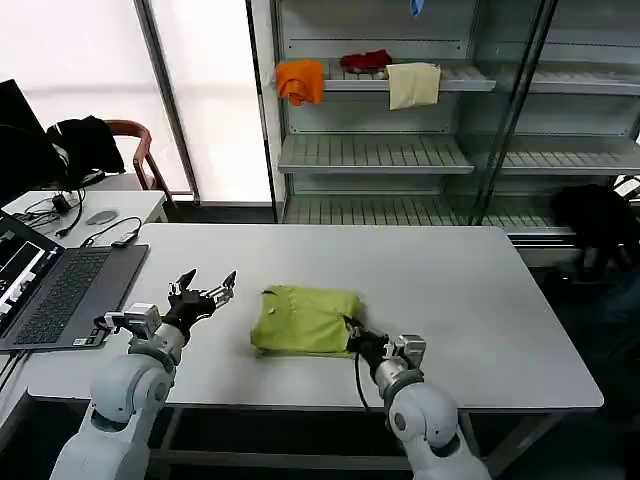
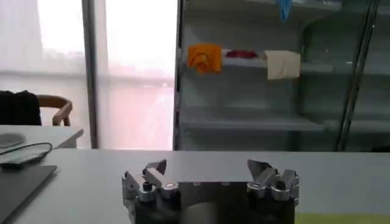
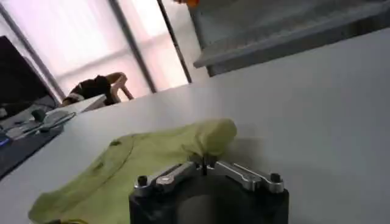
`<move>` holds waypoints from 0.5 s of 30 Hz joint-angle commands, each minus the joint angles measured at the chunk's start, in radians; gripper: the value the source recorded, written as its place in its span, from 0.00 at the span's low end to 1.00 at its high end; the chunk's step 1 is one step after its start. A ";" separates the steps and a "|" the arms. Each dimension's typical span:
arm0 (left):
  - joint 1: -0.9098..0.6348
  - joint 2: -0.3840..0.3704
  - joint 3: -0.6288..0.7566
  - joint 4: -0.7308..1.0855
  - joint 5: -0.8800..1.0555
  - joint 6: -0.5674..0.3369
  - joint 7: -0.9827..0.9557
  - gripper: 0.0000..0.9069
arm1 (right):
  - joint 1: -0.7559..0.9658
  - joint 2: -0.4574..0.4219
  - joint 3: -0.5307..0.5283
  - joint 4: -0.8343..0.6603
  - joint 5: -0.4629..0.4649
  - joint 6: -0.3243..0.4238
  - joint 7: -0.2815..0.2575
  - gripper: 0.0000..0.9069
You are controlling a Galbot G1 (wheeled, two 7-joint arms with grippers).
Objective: Fold and organize the clothes.
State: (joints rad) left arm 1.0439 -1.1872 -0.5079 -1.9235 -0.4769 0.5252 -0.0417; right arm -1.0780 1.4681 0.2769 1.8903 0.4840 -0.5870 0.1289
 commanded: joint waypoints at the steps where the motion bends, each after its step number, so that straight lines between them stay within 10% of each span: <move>1: -0.002 -0.002 -0.001 0.002 0.003 0.001 0.000 1.00 | 0.102 -0.102 0.041 -0.042 -0.015 0.001 -0.016 0.00; 12: -0.005 -0.006 0.002 0.007 0.006 0.000 0.002 1.00 | 0.077 -0.099 0.062 -0.059 -0.128 0.002 -0.084 0.00; 14: -0.005 -0.006 0.003 0.007 0.007 0.000 0.004 1.00 | 0.072 -0.098 0.064 -0.061 -0.153 0.004 -0.090 1.00; 15: -0.005 -0.006 0.003 0.007 0.007 0.001 0.004 1.00 | 0.069 -0.096 0.067 -0.061 -0.165 0.004 -0.094 1.00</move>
State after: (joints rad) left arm 1.0393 -1.1934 -0.5067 -1.9167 -0.4715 0.5252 -0.0392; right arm -1.0196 1.3908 0.3265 1.8429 0.4150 -0.5854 0.0716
